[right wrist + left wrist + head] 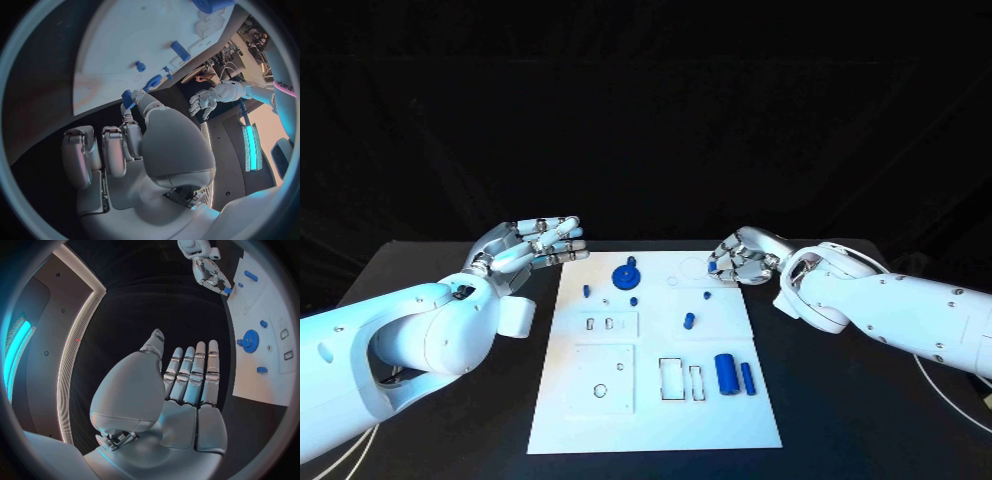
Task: Assemble the parts on the task board
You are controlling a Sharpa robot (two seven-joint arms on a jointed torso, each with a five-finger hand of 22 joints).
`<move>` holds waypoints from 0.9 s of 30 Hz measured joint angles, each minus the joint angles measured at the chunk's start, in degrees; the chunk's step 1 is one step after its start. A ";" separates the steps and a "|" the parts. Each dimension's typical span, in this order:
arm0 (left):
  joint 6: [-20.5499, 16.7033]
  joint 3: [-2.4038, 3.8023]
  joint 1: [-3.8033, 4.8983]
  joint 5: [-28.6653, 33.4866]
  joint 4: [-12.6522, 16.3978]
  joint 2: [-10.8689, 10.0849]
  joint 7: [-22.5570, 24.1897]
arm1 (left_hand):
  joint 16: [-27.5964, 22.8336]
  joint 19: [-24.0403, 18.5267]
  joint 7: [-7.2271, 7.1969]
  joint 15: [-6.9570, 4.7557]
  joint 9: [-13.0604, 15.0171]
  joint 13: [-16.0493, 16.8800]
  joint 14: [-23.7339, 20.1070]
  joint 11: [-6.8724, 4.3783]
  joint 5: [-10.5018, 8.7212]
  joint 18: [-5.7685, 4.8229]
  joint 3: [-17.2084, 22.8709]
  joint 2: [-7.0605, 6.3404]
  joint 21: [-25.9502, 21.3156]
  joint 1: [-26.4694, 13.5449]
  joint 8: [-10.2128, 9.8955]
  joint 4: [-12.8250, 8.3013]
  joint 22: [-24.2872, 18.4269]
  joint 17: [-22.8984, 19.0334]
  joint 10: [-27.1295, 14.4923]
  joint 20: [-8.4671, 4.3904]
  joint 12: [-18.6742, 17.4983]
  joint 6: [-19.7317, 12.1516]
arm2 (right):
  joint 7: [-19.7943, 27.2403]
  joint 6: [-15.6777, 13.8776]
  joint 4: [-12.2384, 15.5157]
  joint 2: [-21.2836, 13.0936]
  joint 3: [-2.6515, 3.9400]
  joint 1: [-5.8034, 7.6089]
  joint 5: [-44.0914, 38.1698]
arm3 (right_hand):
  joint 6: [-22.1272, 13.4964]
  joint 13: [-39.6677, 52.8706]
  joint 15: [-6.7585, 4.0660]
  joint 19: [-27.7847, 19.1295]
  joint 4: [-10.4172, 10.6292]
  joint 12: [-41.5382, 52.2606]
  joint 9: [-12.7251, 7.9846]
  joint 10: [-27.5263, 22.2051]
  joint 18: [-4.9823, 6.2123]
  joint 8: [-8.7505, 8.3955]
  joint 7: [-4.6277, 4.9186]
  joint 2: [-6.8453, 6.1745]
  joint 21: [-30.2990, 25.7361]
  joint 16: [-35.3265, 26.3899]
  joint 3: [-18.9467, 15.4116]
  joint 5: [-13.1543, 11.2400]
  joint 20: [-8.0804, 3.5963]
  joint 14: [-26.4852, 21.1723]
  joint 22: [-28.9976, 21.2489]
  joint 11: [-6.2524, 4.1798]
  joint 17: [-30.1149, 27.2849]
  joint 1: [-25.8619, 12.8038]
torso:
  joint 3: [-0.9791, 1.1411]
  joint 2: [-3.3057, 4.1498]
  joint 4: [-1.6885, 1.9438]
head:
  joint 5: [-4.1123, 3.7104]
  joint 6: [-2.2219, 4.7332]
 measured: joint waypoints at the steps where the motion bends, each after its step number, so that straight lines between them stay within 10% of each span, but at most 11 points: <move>1: 0.00 0.00 0.00 0.00 -0.04 0.00 -0.01 | 0.00 0.00 0.00 0.00 0.00 0.00 0.00 0.00 0.00 0.00 0.00 0.00 0.00 0.00 0.00 0.00 0.00 0.00 0.00 0.00 0.00 0.00 | -0.43 -0.21 1.49 -0.04 0.03 0.28 -0.08 | 0.00 0.00 0.00 0.00 0.02 0.18 0.00 0.01 0.00 0.00 0.00 0.03 0.00 0.00 0.02 0.00 0.00 0.00 0.00 -0.01 0.00 -0.03 | 0.00 -0.01 0.00 | 0.05 0.00; 13: 0.01 -0.08 -0.03 0.03 -1.72 0.97 -0.12 | 0.00 0.00 0.00 0.00 0.00 0.00 0.00 0.00 0.00 0.00 0.00 0.00 0.00 0.00 0.00 0.00 0.01 0.00 0.00 0.00 0.00 0.00 | -5.73 0.63 9.56 5.34 -0.15 1.36 -4.44 | 0.00 0.00 -0.20 0.00 0.39 0.23 0.09 0.00 0.00 0.05 -0.01 -0.14 0.00 -0.01 0.02 -1.05 0.00 0.21 -0.01 -0.01 0.00 -1.20 | 0.00 -0.02 0.10 | 1.55 -0.37; 27: 0.06 -0.22 -0.07 0.08 -2.76 2.34 -0.25 | 0.00 0.00 0.00 0.00 0.00 0.00 0.00 0.00 0.00 0.00 0.00 0.00 0.00 0.00 0.00 0.01 -0.05 0.00 0.00 0.00 0.00 0.00 | -11.77 0.58 9.21 12.77 -0.78 -1.70 -12.81 | -0.04 0.00 -0.41 0.00 0.28 0.23 0.09 0.32 0.00 0.59 -0.06 -0.15 0.00 -0.02 0.13 -0.54 -0.41 0.00 -0.02 -0.32 0.04 -1.20 | -0.06 0.01 0.19 | 3.01 -1.32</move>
